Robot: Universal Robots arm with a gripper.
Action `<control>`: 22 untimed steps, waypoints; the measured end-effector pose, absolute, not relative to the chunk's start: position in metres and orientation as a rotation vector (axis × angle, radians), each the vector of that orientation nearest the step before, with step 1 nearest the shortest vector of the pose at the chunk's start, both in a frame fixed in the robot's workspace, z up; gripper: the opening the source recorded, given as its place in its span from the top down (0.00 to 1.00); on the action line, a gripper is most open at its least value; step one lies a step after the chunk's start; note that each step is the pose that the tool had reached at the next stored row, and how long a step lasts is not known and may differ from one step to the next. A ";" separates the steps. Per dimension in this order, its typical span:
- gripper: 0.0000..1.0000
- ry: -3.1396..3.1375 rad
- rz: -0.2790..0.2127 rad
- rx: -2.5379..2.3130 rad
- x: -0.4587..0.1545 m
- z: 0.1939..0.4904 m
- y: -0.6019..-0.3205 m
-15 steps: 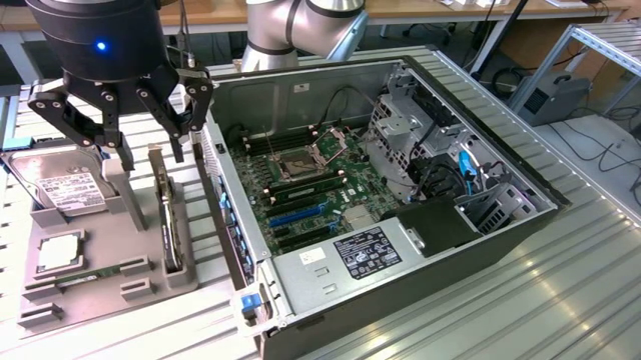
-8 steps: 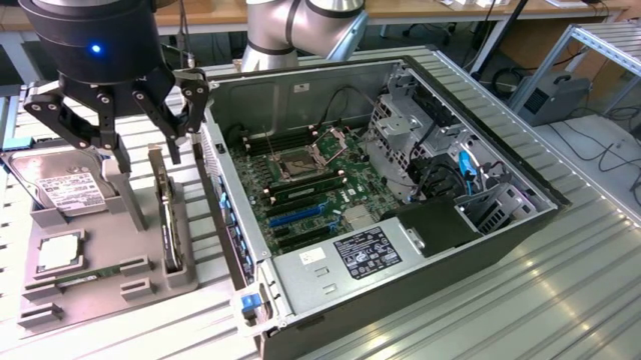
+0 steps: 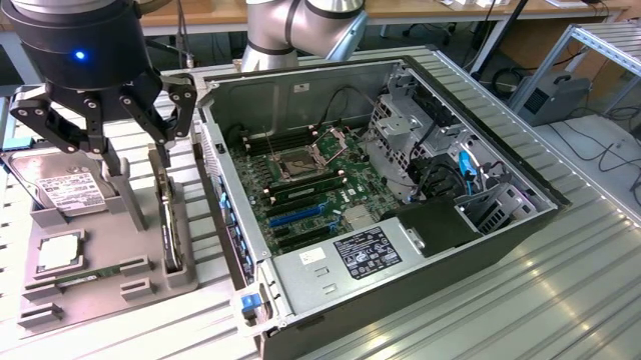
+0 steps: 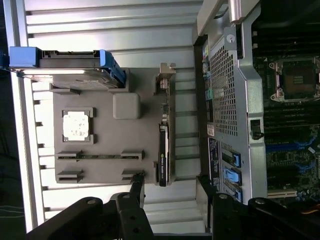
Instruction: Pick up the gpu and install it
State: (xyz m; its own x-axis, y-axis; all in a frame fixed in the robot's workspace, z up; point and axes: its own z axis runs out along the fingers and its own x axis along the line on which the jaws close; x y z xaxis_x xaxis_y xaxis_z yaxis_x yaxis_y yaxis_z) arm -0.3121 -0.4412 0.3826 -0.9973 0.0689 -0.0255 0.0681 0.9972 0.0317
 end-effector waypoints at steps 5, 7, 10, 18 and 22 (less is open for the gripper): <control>0.46 3.113 0.048 0.107 -0.313 0.376 -0.435; 0.46 3.113 0.048 0.107 -0.313 0.374 -0.434; 0.46 3.113 0.048 0.107 -0.313 0.371 -0.434; 0.46 3.113 0.048 0.107 -0.313 0.366 -0.433; 0.46 3.113 0.048 0.107 -0.313 0.365 -0.433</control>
